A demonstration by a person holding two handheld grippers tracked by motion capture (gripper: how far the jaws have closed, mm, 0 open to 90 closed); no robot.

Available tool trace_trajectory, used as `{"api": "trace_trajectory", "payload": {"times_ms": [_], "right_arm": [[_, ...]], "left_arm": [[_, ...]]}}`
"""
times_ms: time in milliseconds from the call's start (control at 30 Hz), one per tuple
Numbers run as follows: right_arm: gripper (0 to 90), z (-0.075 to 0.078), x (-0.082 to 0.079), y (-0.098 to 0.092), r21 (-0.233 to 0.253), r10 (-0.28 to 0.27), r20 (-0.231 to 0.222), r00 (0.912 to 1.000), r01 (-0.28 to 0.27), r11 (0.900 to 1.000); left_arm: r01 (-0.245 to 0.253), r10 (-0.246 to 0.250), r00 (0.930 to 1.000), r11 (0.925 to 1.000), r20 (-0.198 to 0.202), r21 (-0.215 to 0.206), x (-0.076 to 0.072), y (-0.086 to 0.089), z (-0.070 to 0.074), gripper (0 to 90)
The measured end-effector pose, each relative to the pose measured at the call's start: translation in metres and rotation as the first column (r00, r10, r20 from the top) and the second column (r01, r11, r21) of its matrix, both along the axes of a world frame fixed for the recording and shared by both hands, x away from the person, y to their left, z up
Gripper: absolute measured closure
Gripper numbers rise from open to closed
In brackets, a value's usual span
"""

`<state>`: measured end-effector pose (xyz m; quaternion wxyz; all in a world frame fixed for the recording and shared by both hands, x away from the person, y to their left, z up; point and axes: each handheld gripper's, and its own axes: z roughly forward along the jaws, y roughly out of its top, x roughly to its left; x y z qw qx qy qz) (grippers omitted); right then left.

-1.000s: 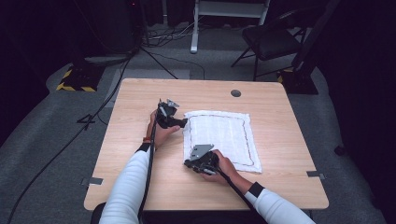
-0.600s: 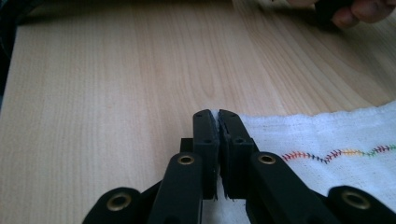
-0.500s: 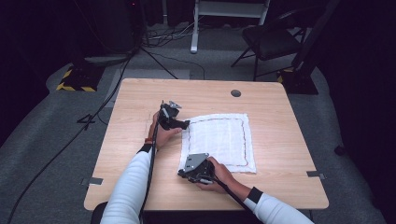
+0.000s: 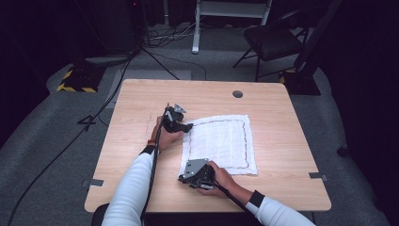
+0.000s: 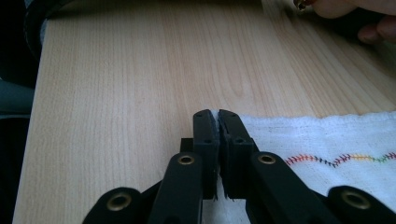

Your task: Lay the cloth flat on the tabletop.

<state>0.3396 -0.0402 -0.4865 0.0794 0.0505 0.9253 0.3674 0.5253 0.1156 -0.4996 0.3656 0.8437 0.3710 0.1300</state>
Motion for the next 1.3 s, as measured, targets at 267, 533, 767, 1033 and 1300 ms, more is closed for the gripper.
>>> {"api": "trace_trajectory", "payload": {"times_ms": [267, 533, 767, 1033, 1300], "right_arm": [[86.7, 0.004, 0.003, -0.004, 0.030, -0.027, 0.018, 0.9995, 0.026, 0.999], [86.9, 0.007, 0.006, -0.006, 0.051, -0.045, 0.042, 0.9981, 0.043, 0.998], [87.0, 0.011, 0.007, -0.009, 0.074, -0.066, 0.067, 0.9955, 0.061, 0.995], [87.1, 0.013, 0.011, -0.007, 0.095, -0.071, 0.064, 0.9954, 0.065, 0.993], [87.2, 0.013, 0.010, -0.006, 0.091, -0.060, 0.077, 0.9952, 0.053, 0.994]], "left_arm": [[0.041, -0.041, 0.9991, 0.9991, 0.003, -0.014, 0.000, 0.010, 0.002, 82.0], [0.009, -0.008, 0.9996, 0.9995, 0.026, -0.031, 0.000, 0.027, 0.012, 83.5], [-0.011, 0.013, 0.9986, 0.9990, 0.051, -0.044, -0.002, 0.037, 0.018, 84.3], [-0.018, 0.021, 0.9987, 0.9975, 0.046, -0.069, 0.001, 0.043, 0.018, 84.8], [-0.030, 0.034, 0.9979, 0.9973, 0.056, -0.066, -0.002, 0.048, 0.022, 85.0]]}}
